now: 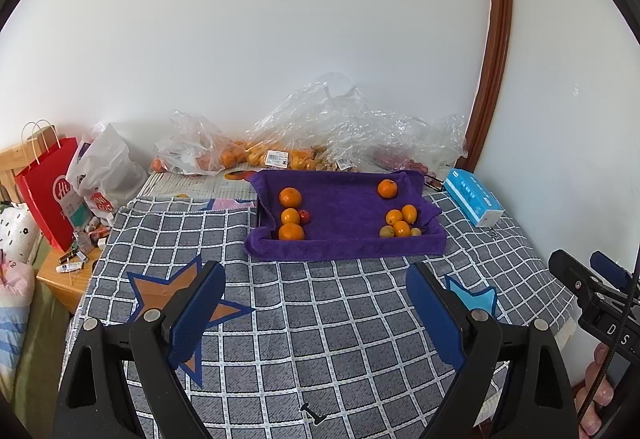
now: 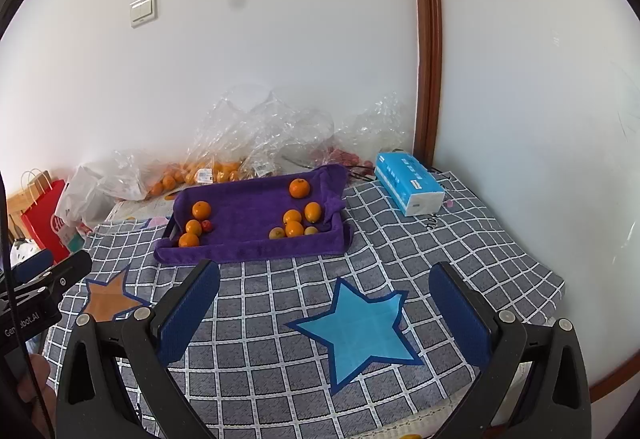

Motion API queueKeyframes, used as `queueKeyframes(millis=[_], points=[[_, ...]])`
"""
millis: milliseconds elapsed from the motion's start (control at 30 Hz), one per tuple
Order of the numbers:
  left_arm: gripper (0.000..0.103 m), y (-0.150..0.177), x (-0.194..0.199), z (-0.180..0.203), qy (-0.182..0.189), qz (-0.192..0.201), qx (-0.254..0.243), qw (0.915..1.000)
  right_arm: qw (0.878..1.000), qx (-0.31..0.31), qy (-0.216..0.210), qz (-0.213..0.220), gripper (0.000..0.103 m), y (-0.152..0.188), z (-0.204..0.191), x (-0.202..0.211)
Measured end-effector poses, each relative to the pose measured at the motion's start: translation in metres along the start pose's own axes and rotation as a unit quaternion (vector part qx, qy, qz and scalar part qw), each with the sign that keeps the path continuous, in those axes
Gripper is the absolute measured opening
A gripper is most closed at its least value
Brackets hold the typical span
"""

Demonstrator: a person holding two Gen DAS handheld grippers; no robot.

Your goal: Organize fruits

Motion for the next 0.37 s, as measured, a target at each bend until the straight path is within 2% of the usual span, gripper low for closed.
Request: queueKeyframes(millis=[367], points=[[0.091, 0.0008, 0.0005, 0.0002, -0.005, 0.003, 0.003, 1.0000, 1.000, 0.005, -0.001, 0.000, 0.103, 0.0001, -0.0028, 0.0007]])
Point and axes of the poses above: each gripper's, at about its wrist camera, not at the fingertips, and x roughly against the way its jaws point, z to its right, y to its underside, the point moved 7 cm from there along -x, roughly the way its jaws point, and after that the axes turned 14 degrees about y, right-handed, at the moved point
